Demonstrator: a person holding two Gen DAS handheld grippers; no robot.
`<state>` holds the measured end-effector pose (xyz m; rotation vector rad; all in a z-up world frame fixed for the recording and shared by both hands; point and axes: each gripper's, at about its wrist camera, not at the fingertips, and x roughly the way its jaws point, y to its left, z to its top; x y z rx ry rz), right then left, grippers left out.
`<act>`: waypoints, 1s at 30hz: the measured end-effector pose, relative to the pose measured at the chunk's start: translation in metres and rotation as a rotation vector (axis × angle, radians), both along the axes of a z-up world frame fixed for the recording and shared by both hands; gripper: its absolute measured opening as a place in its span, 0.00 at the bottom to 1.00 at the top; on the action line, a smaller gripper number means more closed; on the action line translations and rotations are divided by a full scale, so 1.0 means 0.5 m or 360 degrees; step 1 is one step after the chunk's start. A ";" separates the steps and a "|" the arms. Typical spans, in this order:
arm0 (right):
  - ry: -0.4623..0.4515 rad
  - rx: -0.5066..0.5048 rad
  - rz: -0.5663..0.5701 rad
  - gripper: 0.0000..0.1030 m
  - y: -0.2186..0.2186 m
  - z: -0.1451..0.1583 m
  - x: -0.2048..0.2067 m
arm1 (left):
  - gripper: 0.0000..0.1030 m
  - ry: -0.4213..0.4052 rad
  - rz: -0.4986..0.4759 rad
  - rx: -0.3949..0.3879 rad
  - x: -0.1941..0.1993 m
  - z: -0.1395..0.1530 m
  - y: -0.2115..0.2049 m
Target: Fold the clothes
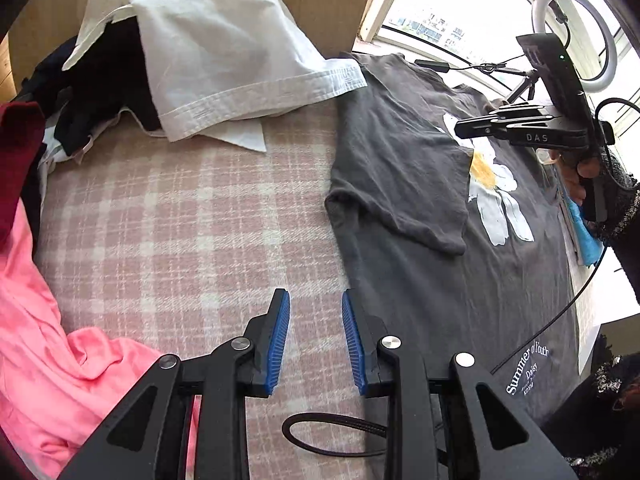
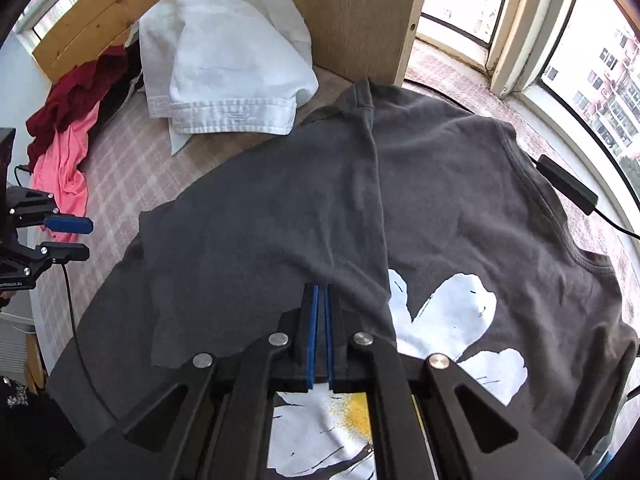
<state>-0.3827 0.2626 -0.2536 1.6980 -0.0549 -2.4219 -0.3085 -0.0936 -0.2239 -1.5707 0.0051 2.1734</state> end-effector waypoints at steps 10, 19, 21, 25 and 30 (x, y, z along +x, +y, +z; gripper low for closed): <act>0.0066 -0.0080 -0.0073 0.24 -0.040 0.205 0.258 | 0.29 0.0010 0.0166 0.0128 0.228 0.033 -0.124; -0.0238 -0.0069 -0.0073 0.24 -0.193 0.048 0.428 | 0.29 -0.0070 0.0107 0.0165 0.390 0.004 -0.146; -0.0273 -0.0058 -0.0043 0.24 -0.212 0.030 0.460 | 0.29 -0.0057 0.0148 0.0140 0.431 0.008 -0.165; -0.0268 -0.0048 0.0038 0.26 -0.241 0.031 0.507 | 0.29 -0.0051 0.0252 0.0149 0.519 0.011 -0.180; -0.0156 -0.0153 0.0120 0.26 -0.250 0.075 0.602 | 0.29 0.0046 0.0218 0.0188 0.590 0.031 -0.080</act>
